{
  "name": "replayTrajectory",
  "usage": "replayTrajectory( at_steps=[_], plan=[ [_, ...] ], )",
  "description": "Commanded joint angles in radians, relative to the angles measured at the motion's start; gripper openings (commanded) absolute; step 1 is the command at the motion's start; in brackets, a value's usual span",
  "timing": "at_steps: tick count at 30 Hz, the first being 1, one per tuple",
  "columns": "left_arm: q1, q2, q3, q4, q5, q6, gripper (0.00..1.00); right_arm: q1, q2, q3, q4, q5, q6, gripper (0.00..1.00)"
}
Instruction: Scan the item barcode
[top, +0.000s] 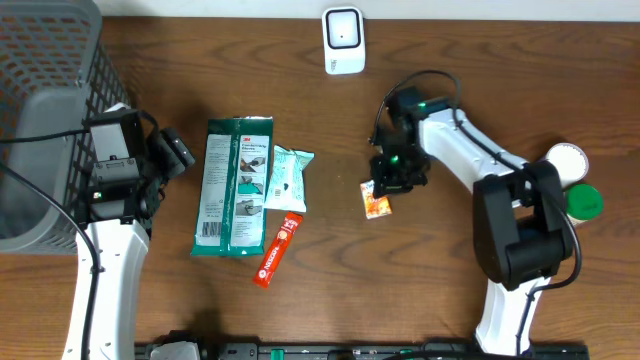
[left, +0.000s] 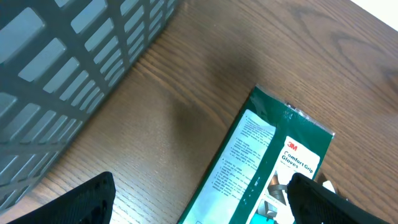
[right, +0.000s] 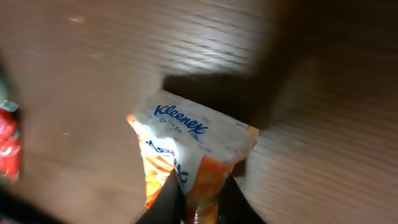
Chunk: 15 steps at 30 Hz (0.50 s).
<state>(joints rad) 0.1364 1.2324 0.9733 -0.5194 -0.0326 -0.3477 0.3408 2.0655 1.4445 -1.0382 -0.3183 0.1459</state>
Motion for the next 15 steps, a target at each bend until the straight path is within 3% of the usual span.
replayTrajectory(
  at_steps=[1,2,6,15],
  plan=[
    [0.003,-0.009,0.026,0.000,-0.013,-0.006,0.89,0.035,-0.008,0.025,-0.002,0.150,0.097,0.79],
    [0.003,-0.009,0.026,0.000,-0.013,-0.006,0.88,0.041,-0.008,0.025,0.001,0.150,0.091,0.99],
    [0.003,-0.009,0.026,0.000,-0.013,-0.006,0.88,0.038,-0.008,0.042,0.003,0.149,0.042,0.99],
    [0.003,-0.009,0.026,0.000,-0.013,-0.006,0.88,0.019,-0.031,0.229,-0.168,0.100,0.003,0.99]
  ],
)
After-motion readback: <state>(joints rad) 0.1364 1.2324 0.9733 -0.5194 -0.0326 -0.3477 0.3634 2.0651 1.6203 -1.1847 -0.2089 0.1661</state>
